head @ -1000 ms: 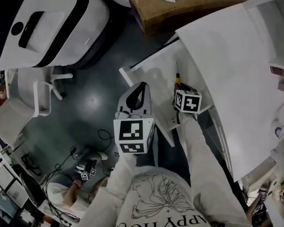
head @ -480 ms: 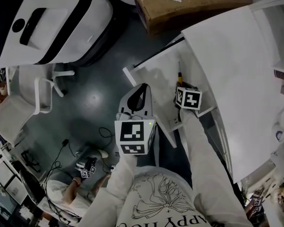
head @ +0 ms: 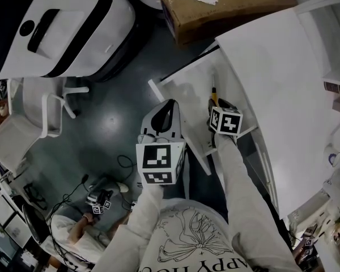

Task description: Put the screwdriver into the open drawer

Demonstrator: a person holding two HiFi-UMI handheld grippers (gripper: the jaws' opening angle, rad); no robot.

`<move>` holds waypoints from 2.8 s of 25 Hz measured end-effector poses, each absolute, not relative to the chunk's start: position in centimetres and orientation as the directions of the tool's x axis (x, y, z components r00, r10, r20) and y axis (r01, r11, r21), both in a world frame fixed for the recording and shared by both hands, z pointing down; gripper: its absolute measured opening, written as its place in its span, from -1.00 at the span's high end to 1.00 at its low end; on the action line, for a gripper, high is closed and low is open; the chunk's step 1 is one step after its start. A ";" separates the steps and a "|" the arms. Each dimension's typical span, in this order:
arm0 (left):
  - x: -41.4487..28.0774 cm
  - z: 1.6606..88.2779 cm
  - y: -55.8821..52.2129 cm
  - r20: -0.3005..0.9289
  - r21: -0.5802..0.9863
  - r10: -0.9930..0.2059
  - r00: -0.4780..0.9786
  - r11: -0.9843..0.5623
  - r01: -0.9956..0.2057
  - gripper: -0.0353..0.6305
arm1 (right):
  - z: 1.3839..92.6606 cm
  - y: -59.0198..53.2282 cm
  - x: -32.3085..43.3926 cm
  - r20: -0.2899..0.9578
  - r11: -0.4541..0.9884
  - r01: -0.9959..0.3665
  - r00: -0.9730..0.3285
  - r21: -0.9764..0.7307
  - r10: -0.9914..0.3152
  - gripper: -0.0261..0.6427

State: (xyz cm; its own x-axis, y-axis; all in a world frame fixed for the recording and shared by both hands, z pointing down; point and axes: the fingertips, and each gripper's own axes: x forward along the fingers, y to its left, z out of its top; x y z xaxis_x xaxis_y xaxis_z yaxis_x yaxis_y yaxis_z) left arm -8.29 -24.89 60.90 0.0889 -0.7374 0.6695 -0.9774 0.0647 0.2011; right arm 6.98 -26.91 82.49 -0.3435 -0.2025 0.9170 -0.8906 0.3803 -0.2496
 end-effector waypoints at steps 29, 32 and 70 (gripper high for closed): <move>-6.9 37.8 -26.8 0.308 0.143 -0.946 0.098 -0.056 -0.988 0.87 | 40.5 -30.9 8.3 0.378 0.446 -0.892 -0.438 -0.071 -0.816 0.75; -6.8 35.7 -26.5 0.274 0.133 -0.957 0.094 -0.059 -0.989 0.87 | 38.1 -30.5 8.9 0.330 0.438 -0.896 -0.435 -0.070 -0.838 0.77; -6.4 28.2 -26.0 0.114 0.088 -0.990 0.085 -0.075 -0.993 0.87 | 29.5 -29.8 9.3 0.134 0.438 -0.897 -0.441 -0.051 -0.887 0.85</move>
